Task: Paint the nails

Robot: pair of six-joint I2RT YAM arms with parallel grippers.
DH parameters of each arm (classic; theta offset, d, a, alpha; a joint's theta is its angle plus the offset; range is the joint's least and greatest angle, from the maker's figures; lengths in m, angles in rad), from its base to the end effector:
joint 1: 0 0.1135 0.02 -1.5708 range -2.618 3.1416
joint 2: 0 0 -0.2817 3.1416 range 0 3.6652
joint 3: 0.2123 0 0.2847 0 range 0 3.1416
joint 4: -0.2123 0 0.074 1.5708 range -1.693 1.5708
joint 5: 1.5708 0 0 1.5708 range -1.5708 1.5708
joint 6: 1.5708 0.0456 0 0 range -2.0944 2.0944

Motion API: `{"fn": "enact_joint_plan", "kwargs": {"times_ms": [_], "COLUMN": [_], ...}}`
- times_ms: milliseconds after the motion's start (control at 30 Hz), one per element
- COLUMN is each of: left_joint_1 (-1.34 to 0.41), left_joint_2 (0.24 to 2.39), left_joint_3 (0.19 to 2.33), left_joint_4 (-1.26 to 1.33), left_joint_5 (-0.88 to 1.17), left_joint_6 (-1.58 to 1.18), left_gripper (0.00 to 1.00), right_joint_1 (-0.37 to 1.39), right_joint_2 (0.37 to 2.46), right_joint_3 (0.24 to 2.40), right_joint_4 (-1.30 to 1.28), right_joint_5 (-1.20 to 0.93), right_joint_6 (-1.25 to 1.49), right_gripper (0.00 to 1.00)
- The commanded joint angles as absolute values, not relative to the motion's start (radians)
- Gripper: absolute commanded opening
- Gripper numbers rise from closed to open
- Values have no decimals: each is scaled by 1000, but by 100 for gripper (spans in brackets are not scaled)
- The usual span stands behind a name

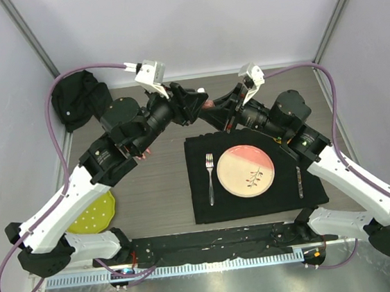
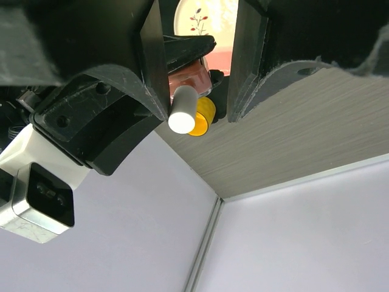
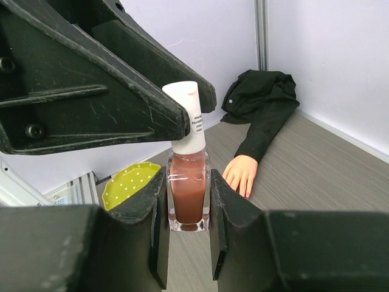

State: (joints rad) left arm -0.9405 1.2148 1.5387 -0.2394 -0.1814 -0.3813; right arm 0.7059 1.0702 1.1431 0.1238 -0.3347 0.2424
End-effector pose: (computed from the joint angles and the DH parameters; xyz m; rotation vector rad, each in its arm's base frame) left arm 0.1746 -0.2254 0.5330 0.2806 1.5337 -0.9251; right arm 0.1979 0.1884 0.4636 -0.6160 1.3262 1.0124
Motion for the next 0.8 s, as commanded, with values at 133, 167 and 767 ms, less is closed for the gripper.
{"fn": "enact_joint_plan", "kwargs": {"times_ms": [133,167,767], "left_joint_1": [-943,-943,-850], "left_joint_2": [1213,1213,1200], "left_joint_3": [1565,1566,1372], "left_joint_4": [-204,-206,70], "left_joint_5": [-137,-129,674], "left_joint_6": [-416,-419,-605], "left_gripper": [39,39,0], "right_joint_1": [718,718,718], "right_joint_2": [1037,1035,999], "right_joint_3": [1177,1175,1118], "right_joint_4": [178,178,545], "right_joint_5": [-347,-351,-787], "right_joint_6": [252,252,539], "right_gripper": [1,1,1]}}
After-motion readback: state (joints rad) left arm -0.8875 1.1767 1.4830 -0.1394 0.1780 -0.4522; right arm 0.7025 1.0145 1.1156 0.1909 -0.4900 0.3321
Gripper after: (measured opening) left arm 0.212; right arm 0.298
